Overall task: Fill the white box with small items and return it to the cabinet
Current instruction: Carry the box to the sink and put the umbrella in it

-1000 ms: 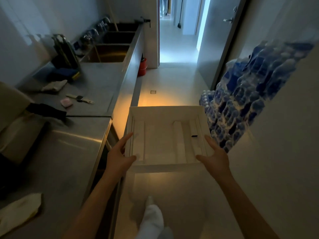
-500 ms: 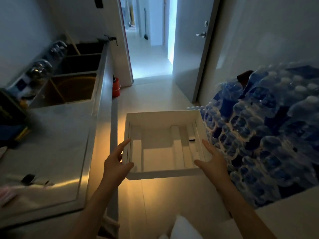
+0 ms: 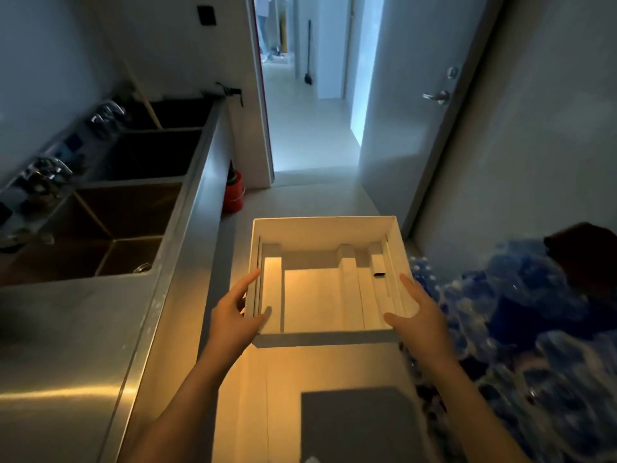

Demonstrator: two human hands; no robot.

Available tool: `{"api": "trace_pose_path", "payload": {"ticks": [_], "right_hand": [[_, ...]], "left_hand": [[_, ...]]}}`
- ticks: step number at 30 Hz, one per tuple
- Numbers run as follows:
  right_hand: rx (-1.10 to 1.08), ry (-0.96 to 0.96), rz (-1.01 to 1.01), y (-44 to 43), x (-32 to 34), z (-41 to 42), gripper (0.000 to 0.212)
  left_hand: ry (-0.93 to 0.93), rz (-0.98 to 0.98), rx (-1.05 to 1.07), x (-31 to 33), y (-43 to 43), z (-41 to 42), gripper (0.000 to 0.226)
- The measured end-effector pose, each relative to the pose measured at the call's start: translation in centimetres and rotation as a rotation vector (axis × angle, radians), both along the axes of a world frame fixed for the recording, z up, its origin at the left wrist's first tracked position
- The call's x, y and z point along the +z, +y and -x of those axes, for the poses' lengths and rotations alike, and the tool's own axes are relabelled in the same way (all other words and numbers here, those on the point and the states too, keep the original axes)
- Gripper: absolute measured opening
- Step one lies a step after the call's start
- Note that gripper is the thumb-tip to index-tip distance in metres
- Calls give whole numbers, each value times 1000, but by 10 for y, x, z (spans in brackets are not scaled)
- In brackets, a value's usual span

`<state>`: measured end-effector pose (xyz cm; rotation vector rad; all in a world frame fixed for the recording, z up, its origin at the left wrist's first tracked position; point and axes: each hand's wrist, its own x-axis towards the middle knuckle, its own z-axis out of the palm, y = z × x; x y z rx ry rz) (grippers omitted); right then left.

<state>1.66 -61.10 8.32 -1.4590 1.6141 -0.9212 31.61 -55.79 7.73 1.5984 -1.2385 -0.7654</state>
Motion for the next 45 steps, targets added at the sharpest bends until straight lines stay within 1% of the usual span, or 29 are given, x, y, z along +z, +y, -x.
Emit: {"api": "trace_pose_path", "payload": {"ticks": [4, 7, 12, 14, 18, 21, 25, 31, 36, 39, 42, 45], "right_hand": [[65, 22, 20, -102, -4, -39, 75], [112, 25, 111, -181, -14, -76, 66], [103, 22, 89, -310, -26, -145, 74], [96, 40, 55, -356, -21, -171, 79], [93, 32, 60, -448, -9, -216, 81], [102, 28, 63, -516, -7, -242, 81], [152, 30, 67, -617, -16, -269, 82], [276, 92, 84, -791, -26, -312, 83], [492, 136, 96, -920, -2, -355, 82], [609, 170, 149, -980, 11, -390, 82], [734, 153, 188, -1031, 12, -430, 80], [840, 129, 175, -1078, 6, -477, 79]], "left_hand": [[-37, -15, 86, -5, -91, -36, 72], [-52, -9, 111, -15, -160, -70, 70], [-82, -3, 117, -23, -284, -141, 75], [-100, -14, 117, -17, -329, -169, 79], [-129, -16, 109, -2, -423, -220, 82], [-128, -20, 116, 2, -488, -243, 85], [-88, -22, 159, -8, -570, -266, 88], [-2, -29, 336, -24, -695, -282, 84], [29, -54, 530, -14, -779, -291, 81], [26, -53, 633, -10, -817, -303, 81], [55, -48, 752, -11, -850, -319, 81], [87, -49, 852, -17, -882, -344, 80]]}}
